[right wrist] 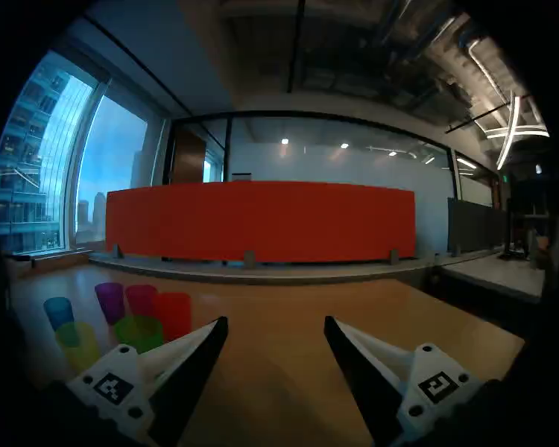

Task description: Pour water

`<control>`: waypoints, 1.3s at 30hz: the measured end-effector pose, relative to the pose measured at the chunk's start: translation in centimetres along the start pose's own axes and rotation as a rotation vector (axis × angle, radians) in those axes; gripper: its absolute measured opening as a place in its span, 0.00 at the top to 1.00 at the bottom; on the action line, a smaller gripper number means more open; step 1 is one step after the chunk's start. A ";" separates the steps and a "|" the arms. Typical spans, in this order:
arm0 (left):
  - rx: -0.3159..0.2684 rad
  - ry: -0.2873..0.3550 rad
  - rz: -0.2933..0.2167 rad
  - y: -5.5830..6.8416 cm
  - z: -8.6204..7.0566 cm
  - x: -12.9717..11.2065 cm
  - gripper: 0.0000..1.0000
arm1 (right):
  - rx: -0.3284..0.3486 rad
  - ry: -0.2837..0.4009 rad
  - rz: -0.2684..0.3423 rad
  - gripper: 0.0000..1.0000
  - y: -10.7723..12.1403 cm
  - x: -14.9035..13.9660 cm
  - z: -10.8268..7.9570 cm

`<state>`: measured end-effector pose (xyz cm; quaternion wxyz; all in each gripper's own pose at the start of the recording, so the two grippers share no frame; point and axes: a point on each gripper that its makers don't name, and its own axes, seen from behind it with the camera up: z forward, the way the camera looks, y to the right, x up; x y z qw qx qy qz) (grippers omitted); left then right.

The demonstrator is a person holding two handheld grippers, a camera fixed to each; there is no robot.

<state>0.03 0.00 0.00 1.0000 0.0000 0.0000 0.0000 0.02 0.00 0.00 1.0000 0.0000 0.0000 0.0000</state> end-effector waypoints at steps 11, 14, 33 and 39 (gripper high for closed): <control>-0.027 0.003 0.013 0.0 0.5 5.8 0.13 | 0.028 -0.009 -0.014 0.00 0.1 6.2 0.7; -0.040 -0.003 0.012 0.0 0.8 7.4 0.13 | 0.030 -0.025 -0.020 0.00 0.3 7.7 1.1; -0.115 0.009 0.001 0.1 3.1 18.3 0.13 | 0.098 -0.061 -0.010 0.00 -1.2 15.9 2.9; -0.135 0.020 0.011 0.0 3.4 21.4 0.13 | 0.110 -0.067 -0.013 0.00 -1.5 18.1 3.3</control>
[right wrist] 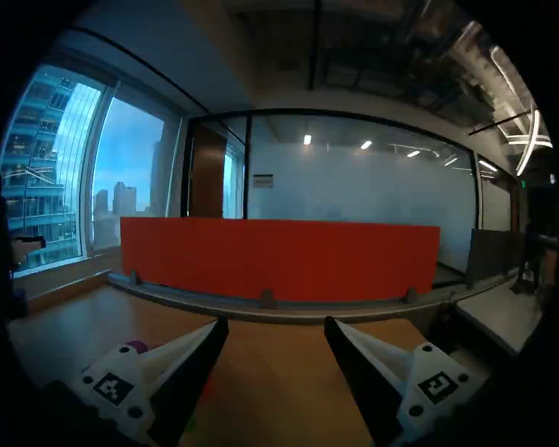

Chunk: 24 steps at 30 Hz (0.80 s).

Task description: Pour water

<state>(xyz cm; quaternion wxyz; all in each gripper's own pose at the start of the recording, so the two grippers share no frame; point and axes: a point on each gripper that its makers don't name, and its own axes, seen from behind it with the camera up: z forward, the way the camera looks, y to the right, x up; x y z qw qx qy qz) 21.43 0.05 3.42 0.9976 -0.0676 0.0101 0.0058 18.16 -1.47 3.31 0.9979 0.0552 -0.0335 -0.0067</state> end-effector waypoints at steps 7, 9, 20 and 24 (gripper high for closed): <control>-0.031 -0.019 0.013 0.3 0.2 0.2 0.13 | 0.024 -0.010 0.001 0.00 -0.2 0.8 0.2; -0.046 -0.026 0.013 0.6 0.3 0.0 0.13 | 0.037 -0.016 0.003 0.00 -0.3 0.8 0.3; -0.207 -0.053 -0.003 3.8 0.8 -0.8 0.13 | 0.194 0.002 -0.006 0.00 -2.3 2.4 0.1; -0.264 -0.049 0.001 4.9 0.7 -0.7 0.13 | 0.270 0.018 -0.015 0.00 -3.7 3.3 -0.3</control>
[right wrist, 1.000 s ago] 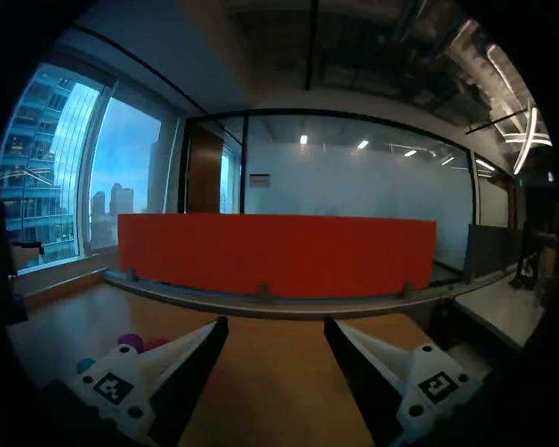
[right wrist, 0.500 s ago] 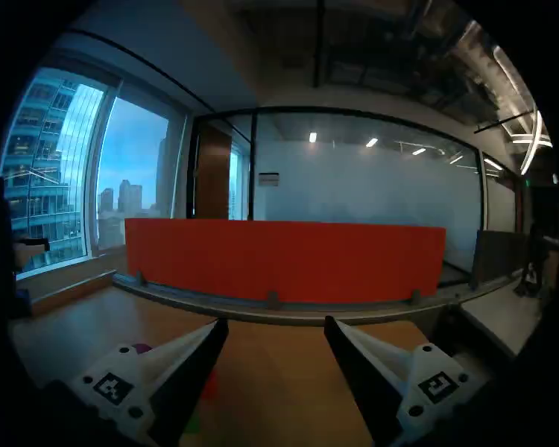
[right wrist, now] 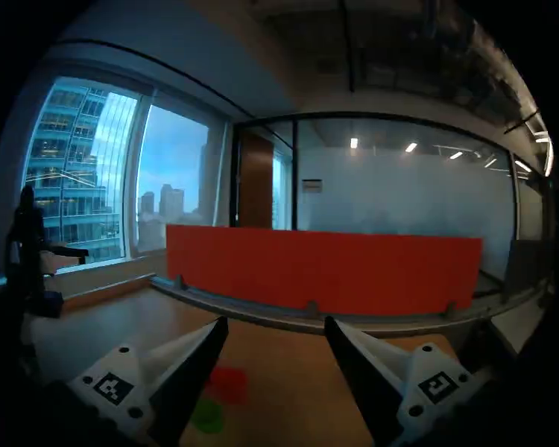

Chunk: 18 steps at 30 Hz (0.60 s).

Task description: Pour water

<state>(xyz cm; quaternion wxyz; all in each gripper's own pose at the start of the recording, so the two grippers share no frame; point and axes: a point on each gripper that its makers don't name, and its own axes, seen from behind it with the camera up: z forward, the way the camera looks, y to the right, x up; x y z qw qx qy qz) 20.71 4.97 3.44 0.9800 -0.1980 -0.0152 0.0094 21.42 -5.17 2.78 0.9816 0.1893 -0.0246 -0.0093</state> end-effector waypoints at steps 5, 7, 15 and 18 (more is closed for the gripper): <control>-0.048 0.003 -0.008 1.0 0.0 -0.2 0.13 | 0.055 -0.003 0.001 0.00 -1.0 0.4 0.0; -0.060 0.002 -0.011 1.3 0.1 -0.4 0.13 | 0.070 -0.008 0.001 0.00 -1.3 0.3 0.0; -0.108 -0.027 0.009 2.6 0.2 -1.7 0.13 | 0.124 -0.051 -0.044 0.00 -2.6 -0.8 -0.1; -0.129 -0.035 0.019 3.2 0.1 -2.4 0.13 | 0.143 -0.070 -0.063 0.00 -3.1 -1.6 -0.2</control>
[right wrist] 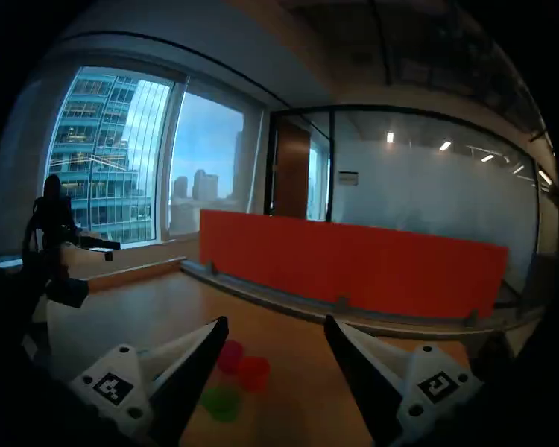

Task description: Pour water

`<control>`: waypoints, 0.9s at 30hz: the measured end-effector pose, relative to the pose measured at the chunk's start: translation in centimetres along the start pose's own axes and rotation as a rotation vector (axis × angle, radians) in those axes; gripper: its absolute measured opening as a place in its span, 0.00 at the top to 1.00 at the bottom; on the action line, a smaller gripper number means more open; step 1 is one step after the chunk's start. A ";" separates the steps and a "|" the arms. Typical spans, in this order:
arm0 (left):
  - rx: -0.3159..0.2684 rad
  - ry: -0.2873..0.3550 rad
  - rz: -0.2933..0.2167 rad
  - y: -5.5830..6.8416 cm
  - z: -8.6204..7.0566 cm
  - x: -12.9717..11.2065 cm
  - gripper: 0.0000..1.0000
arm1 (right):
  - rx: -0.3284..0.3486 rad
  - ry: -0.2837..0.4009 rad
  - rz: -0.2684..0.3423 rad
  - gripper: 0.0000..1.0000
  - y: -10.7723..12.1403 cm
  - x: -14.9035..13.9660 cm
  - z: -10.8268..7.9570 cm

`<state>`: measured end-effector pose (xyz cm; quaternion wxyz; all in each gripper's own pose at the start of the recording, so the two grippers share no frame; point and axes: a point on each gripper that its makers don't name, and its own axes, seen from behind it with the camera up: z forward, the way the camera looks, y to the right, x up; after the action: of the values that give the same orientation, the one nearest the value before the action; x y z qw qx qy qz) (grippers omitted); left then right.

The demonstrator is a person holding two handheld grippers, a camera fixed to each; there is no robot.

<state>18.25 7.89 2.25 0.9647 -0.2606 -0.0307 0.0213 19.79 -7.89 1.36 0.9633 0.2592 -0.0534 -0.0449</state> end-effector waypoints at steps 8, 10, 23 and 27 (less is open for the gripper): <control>-0.022 -0.032 -0.021 0.5 0.1 -2.3 0.13 | 0.037 -0.040 -0.040 0.00 -1.1 -2.1 0.2; -0.025 -0.039 -0.028 0.6 0.0 -2.9 0.13 | 0.047 -0.047 -0.042 0.00 -1.4 -2.5 0.3; -0.045 -0.101 -0.026 1.1 0.0 -7.7 0.13 | 0.094 -0.117 -0.046 0.00 -2.6 -6.5 1.2; -0.054 -0.127 -0.028 1.4 0.0 -9.4 0.13 | 0.102 -0.138 -0.053 0.00 -2.8 -7.8 1.5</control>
<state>8.85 8.54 1.11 0.9536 -0.2843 -0.0960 0.0235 11.74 -10.15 0.64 0.9414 0.3056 -0.1148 -0.0854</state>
